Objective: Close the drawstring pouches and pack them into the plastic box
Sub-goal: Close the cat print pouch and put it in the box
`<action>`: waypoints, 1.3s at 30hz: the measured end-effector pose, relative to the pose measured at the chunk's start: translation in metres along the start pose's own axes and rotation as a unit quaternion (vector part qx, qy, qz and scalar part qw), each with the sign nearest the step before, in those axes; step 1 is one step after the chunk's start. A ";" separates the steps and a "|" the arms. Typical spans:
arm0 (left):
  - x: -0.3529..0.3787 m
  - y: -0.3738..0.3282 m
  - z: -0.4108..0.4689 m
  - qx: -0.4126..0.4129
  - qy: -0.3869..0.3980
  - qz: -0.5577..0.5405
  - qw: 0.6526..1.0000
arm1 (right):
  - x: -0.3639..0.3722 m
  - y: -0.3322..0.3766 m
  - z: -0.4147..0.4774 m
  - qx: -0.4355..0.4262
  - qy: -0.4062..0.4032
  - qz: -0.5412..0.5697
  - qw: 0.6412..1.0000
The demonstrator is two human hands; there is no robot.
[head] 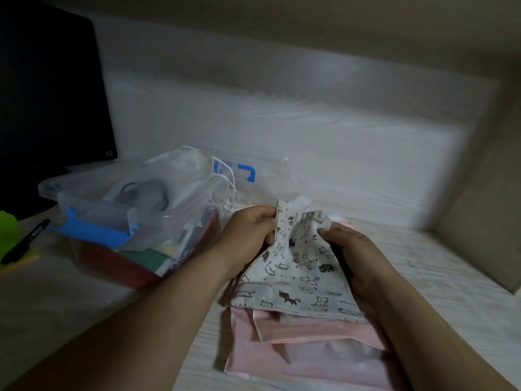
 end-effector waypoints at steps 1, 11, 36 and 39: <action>0.000 0.001 0.001 -0.011 0.003 -0.019 1.000 | -0.001 0.000 0.001 -0.007 0.006 -0.002 1.000; 0.002 0.002 0.002 -0.068 0.021 -0.120 0.990 | 0.003 0.004 -0.005 -0.092 0.022 -0.080 0.992; 0.007 0.002 0.004 -0.164 0.020 -0.215 0.963 | -0.003 0.005 0.007 -0.030 -0.005 0.163 0.986; 0.006 0.002 0.003 -0.160 0.009 -0.222 0.962 | -0.006 0.002 0.010 -0.013 -0.026 0.186 0.982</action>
Point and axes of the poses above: each hand's wrist, its own z-axis towards the middle knuckle, its own x-axis out of the palm, y = z × x, the point moved 2 cm from there along z, towards the middle knuckle, and after that the axes turned 2 degrees about -z, right-handed, at the moved point
